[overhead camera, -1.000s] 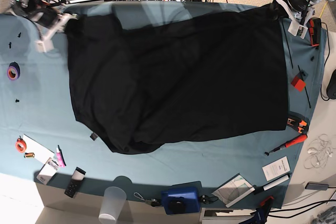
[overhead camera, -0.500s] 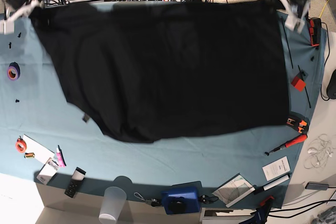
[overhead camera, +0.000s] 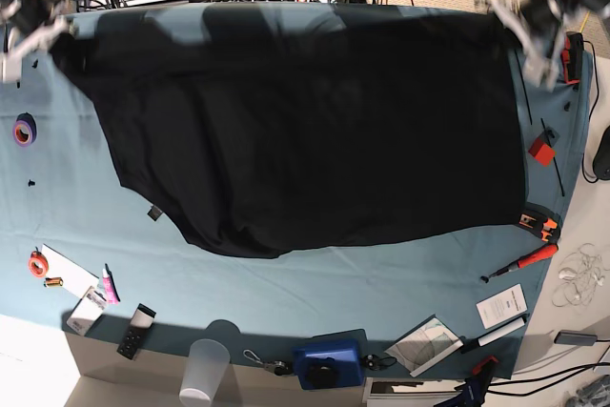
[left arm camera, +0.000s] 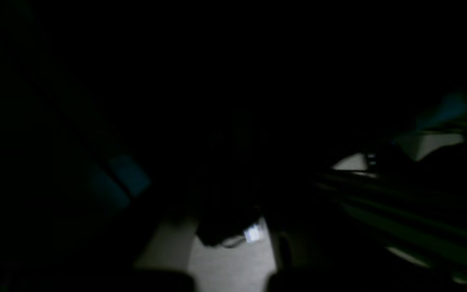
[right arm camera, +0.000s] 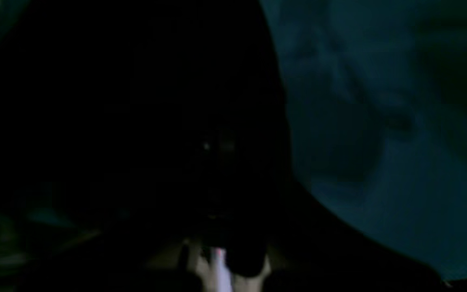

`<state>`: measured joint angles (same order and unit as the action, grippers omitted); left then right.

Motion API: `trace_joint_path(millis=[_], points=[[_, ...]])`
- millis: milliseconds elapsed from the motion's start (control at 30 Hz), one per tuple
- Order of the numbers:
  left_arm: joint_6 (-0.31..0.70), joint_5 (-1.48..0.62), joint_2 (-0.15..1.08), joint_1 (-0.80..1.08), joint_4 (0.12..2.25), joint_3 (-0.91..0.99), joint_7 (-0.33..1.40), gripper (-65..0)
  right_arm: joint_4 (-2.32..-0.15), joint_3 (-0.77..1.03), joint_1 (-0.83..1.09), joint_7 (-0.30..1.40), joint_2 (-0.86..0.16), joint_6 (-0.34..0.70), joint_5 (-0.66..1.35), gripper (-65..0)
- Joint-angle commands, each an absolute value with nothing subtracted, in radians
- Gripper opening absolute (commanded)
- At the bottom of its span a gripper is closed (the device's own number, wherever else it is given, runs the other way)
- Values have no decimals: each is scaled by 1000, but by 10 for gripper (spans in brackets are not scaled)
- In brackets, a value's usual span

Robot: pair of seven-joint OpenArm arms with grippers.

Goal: Layout the t-shirt on the table in an organized manner, then fold the t-shirt properly
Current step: 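Lift the shirt edge with both grippers and pull it taut, then lower the held edge onto the table and open both grippers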

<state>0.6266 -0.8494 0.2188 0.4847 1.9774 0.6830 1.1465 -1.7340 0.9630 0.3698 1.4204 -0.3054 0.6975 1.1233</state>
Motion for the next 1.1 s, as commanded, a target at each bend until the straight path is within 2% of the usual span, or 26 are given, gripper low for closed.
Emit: trace_joint_path(millis=[0, 233, 467, 633, 900, 1000, 1067], points=[[626, -844, 230, 472, 1992, 690, 1125, -650, -1747, 944, 363, 1396, -338, 698, 1103, -650], [626, -789, 230, 368, 1917, 690, 1121, -650, -1747, 749, 274, 1193, -363, 698, 865, -650], [627, -672, 230, 320, 1805, 690, 1004, -650, -1746, 610, 120, 1140, -363, 698, 646, -650], [627, -672, 230, 318, 1792, 690, 962, -650, -1745, 521, 80, 1051, -363, 630, 503, -650], [628, -594, 230, 313, 1792, 690, 863, -650, -1745, 423, 77, 932, -363, 545, 392, -650], [682, -596, 230, 313, 1792, 690, 861, -650, -1745, 422, 78, 930, -363, 545, 387, -650], [698, -603, 230, 314, 1792, 690, 836, -528, -1745, 422, 77, 930, -363, 545, 382, -628]])
